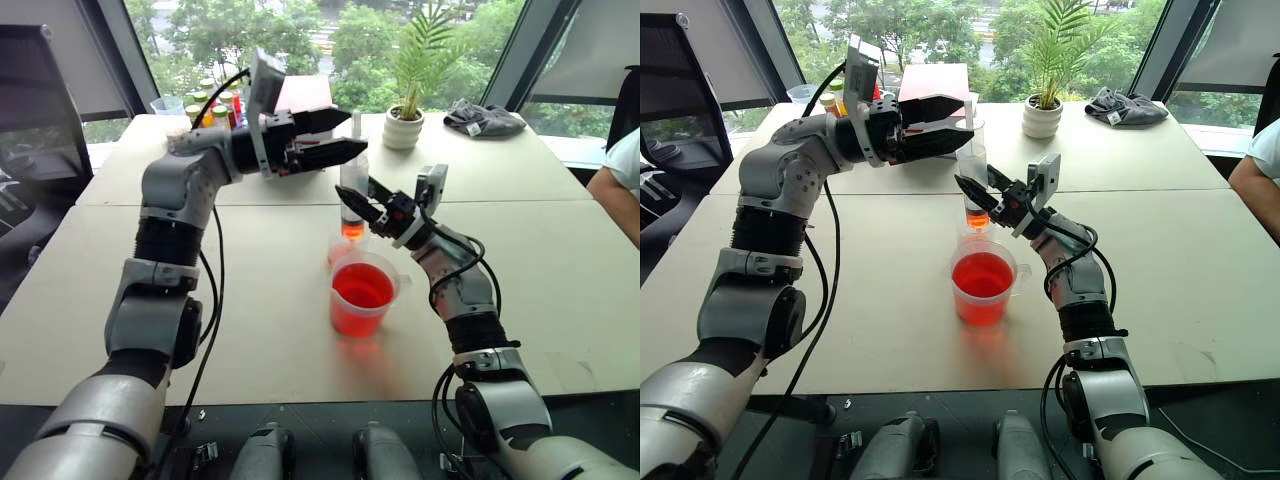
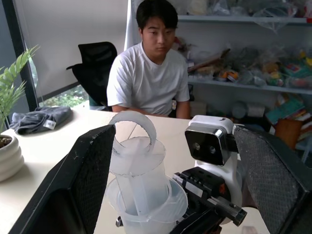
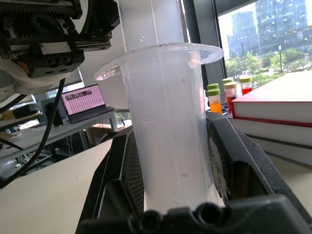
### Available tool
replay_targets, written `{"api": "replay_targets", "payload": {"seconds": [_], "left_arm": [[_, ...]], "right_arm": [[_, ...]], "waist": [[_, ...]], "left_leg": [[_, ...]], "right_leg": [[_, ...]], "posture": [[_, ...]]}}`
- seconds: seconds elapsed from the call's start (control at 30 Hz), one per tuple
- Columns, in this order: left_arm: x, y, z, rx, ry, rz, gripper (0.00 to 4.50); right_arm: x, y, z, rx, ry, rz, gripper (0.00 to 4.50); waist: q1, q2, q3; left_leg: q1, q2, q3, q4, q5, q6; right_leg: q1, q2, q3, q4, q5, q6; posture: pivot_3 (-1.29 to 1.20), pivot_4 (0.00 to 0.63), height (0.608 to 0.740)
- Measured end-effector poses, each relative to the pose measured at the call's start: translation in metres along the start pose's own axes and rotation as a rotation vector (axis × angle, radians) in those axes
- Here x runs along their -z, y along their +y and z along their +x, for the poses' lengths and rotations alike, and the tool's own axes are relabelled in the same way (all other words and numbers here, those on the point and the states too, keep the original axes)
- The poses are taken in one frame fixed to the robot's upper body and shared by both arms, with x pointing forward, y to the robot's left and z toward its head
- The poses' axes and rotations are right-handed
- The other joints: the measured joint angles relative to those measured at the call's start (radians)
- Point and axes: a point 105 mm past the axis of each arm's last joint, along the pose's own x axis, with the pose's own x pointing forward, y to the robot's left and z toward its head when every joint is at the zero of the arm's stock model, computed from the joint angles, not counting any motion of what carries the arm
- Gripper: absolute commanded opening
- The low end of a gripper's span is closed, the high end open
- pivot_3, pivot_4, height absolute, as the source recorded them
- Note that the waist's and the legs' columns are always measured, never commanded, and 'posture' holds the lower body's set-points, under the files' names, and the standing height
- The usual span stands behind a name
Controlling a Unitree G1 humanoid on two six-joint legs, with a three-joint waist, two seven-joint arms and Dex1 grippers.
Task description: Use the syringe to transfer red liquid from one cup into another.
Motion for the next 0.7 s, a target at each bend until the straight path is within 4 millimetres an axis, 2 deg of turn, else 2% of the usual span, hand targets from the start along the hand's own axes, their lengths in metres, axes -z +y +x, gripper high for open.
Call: {"api": "replay_targets", "payload": {"seconds": [0.17, 0.2, 0.23, 0.37, 0.43, 0.7], "left_arm": [[0.003, -0.003, 0.008, 0.029, 0.006, -0.004, 3.96], [0.004, -0.003, 0.008, 0.028, 0.005, -0.004, 3.44], [0.005, -0.002, 0.009, 0.027, 0.004, -0.004, 3.18], [0.007, 0.0, 0.011, 0.02, 0.0, -0.018, 1.25], [0.006, 0.002, 0.012, 0.009, -0.001, -0.02, 0.05], [0.005, 0.001, 0.013, 0.017, 0.005, 0.0, 0.05]], "right_arm": [[0.0, 0.0, 0.0, -0.002, 0.004, -0.002, 1.46], [0.001, 0.0, -0.001, -0.001, 0.006, -0.002, 1.46], [0.001, 0.0, -0.001, -0.001, 0.008, -0.001, 1.46], [0.004, 0.001, -0.003, -0.006, 0.017, 0.001, 1.46], [0.003, 0.003, -0.003, -0.015, 0.016, -0.005, 1.46], [0.0, 0.002, -0.004, -0.014, 0.021, -0.021, 1.46]], "waist": [[0.0, 0.0, 0.0], [0.0, 0.0, 0.0], [0.0, 0.0, 0.0], [0.001, 0.0, 0.0], [0.001, 0.0, 0.0], [0.001, 0.0, 0.0]], "left_leg": [[0.0, 0.0, 0.0, 0.0, 0.0, 0.0], [0.0, 0.0, 0.0, 0.0, 0.0, 0.0], [0.0, 0.0, 0.0, 0.0, 0.0, 0.0], [0.0, 0.0, 0.0, 0.0, 0.0, 0.0], [0.0, 0.0, 0.0, 0.0, 0.0, 0.0], [0.0, 0.0, 0.0, 0.0, 0.0, 0.0]], "right_leg": [[0.0, 0.0, 0.0, 0.0, 0.0, 0.0], [0.0, 0.0, 0.0, 0.0, 0.0, 0.0], [0.0, 0.0, 0.0, 0.0, 0.0, 0.0], [0.0, 0.0, 0.0, 0.0, 0.0, 0.0], [0.0, 0.0, 0.0, 0.0, 0.0, 0.0], [0.0, 0.0, 0.0, 0.0, 0.0, 0.0]], "posture": [[0.0, 0.15, 0.74], [0.0, 0.15, 0.74], [0.0, 0.15, 0.74], [0.0, 0.15, 0.74], [0.0, 0.15, 0.74], [0.0, 0.15, 0.74]]}}
